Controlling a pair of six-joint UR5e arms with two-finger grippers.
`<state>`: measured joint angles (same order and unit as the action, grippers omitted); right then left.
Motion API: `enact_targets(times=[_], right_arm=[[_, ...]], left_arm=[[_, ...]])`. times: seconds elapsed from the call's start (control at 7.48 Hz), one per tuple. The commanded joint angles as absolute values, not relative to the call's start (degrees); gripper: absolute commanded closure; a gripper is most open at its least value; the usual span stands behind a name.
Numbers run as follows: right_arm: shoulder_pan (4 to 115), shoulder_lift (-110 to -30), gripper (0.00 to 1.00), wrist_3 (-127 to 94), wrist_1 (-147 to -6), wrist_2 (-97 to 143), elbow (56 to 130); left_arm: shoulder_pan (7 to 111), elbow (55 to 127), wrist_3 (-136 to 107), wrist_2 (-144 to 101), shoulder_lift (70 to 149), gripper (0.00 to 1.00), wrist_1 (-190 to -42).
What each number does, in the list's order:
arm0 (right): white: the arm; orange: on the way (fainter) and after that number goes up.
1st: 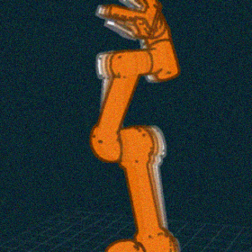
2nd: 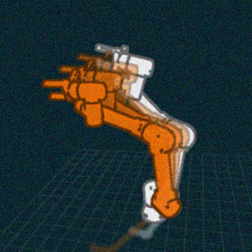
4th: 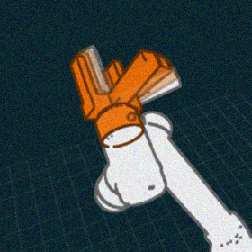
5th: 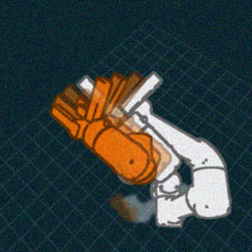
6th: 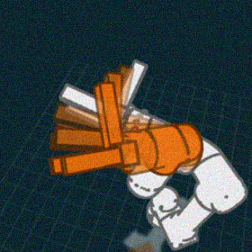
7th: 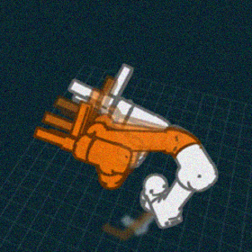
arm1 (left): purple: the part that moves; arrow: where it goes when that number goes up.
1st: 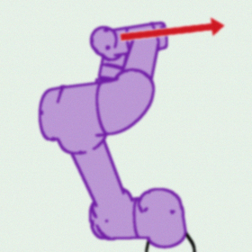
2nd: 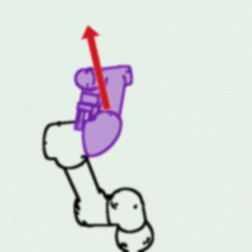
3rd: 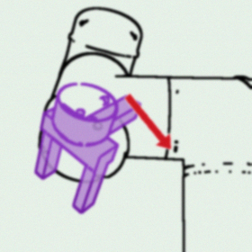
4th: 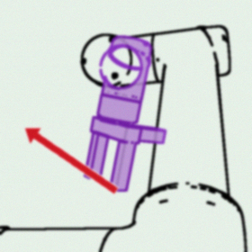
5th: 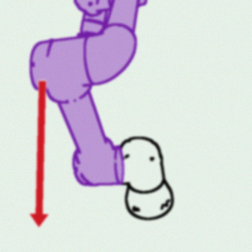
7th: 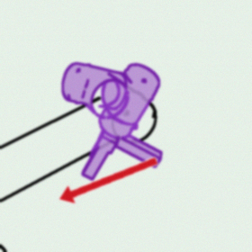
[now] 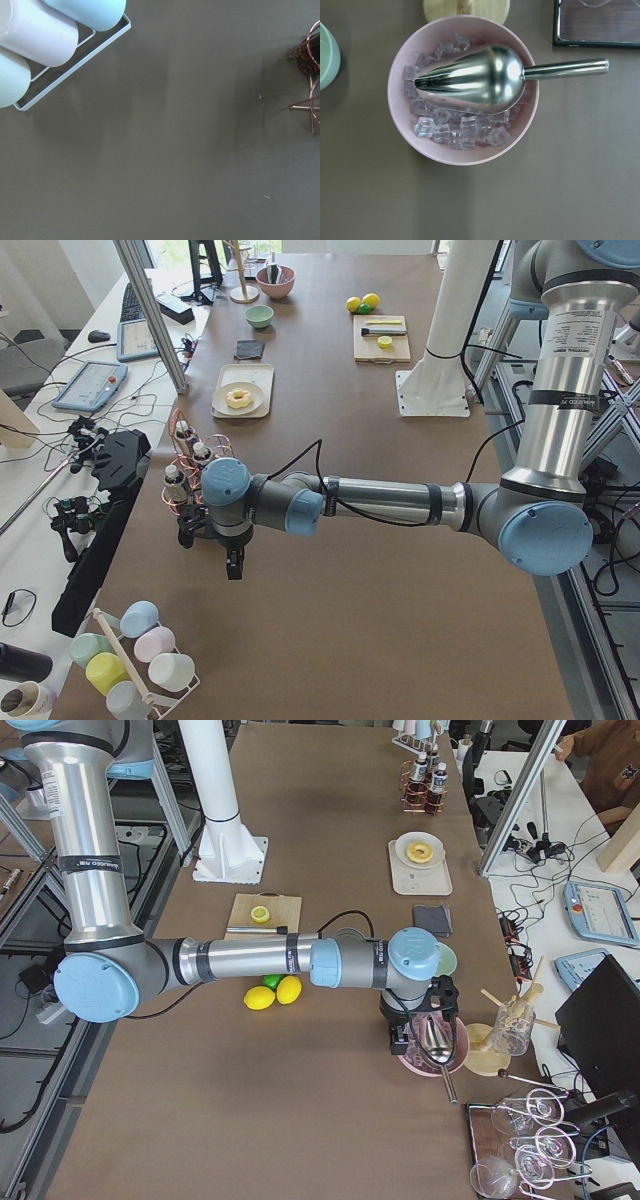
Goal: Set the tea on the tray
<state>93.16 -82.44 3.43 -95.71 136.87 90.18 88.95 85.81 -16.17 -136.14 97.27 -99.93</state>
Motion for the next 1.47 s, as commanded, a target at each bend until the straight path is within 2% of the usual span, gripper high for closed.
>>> enact_targets(times=[0.0, 1.07, 1.34], right_arm=[[93.16, -82.35, 0.0, 3.43, -95.71, 137.11, 90.26], [93.08, -82.27, 0.0, 3.34, -95.71, 137.29, 90.61], [93.16, -82.44, 0.0, 3.34, -95.71, 136.85, 90.79]], left_arm=[[88.95, 85.69, -16.17, -136.14, 97.29, 0.02, -99.93], [88.95, 86.74, -16.7, -135.35, 97.38, 0.02, -100.02], [88.95, 87.36, -16.96, -132.56, 101.32, 0.02, -100.19]])
